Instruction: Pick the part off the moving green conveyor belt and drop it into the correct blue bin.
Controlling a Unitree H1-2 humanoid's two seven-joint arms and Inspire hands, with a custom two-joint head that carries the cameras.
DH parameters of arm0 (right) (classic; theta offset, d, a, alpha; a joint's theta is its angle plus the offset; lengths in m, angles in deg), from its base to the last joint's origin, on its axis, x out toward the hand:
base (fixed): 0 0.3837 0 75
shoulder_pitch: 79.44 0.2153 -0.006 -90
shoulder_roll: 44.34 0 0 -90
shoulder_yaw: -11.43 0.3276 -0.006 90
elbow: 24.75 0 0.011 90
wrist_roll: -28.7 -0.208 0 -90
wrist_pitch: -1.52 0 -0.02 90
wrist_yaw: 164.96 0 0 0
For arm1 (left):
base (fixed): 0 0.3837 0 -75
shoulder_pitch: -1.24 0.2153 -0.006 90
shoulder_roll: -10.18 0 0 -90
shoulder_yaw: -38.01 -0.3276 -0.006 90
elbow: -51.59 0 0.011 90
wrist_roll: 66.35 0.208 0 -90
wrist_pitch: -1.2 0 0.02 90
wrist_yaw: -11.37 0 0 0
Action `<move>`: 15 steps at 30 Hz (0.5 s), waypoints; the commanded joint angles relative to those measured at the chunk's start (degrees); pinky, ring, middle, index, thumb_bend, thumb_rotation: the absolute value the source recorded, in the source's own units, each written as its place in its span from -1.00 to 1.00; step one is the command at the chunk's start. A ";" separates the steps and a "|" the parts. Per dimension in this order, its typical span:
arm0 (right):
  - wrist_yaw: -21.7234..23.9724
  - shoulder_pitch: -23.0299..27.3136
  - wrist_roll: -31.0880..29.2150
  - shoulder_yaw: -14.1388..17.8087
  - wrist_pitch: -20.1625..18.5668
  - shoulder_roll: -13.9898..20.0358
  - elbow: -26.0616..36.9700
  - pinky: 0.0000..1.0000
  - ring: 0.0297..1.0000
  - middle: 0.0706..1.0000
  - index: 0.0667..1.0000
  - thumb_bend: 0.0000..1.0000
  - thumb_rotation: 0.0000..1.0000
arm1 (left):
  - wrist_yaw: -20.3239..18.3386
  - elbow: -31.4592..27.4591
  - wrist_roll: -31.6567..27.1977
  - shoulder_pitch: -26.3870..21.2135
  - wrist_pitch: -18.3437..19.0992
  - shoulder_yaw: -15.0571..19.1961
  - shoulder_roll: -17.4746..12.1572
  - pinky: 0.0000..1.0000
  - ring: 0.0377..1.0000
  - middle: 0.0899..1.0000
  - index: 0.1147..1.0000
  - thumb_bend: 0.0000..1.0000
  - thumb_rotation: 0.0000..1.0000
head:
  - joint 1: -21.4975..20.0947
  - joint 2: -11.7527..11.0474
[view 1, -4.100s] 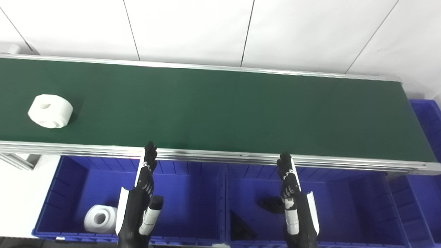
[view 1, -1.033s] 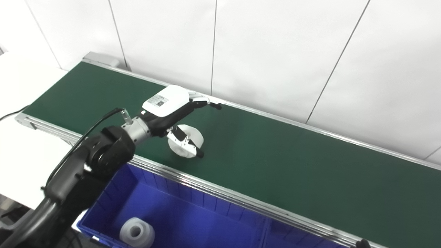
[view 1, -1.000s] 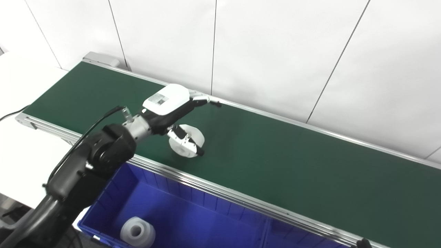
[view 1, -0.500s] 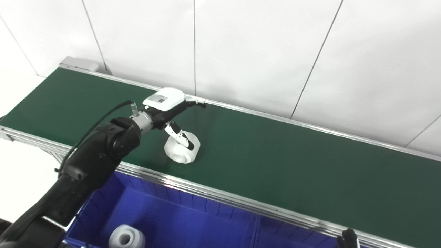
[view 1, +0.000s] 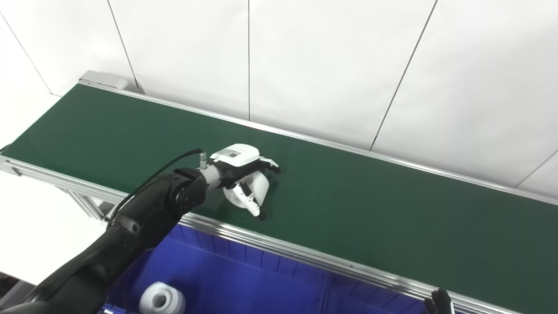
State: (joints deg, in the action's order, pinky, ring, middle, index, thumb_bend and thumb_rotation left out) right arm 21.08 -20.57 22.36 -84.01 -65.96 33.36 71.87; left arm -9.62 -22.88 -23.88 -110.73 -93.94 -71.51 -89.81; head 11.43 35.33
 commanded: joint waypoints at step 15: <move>-0.13 -1.71 -0.24 -0.65 -1.10 -0.78 4.13 1.00 1.00 1.00 1.00 0.55 1.00 | 12.15 2.10 11.52 -3.81 3.83 -6.23 -0.72 0.13 0.26 0.33 0.27 0.77 -0.85 | -0.79 1.03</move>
State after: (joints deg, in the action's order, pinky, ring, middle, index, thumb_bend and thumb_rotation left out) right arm 20.82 -21.63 22.33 -84.53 -66.94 32.80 73.66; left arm -0.67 -21.06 -14.92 -113.67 -91.14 -78.09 -89.58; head 10.63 36.12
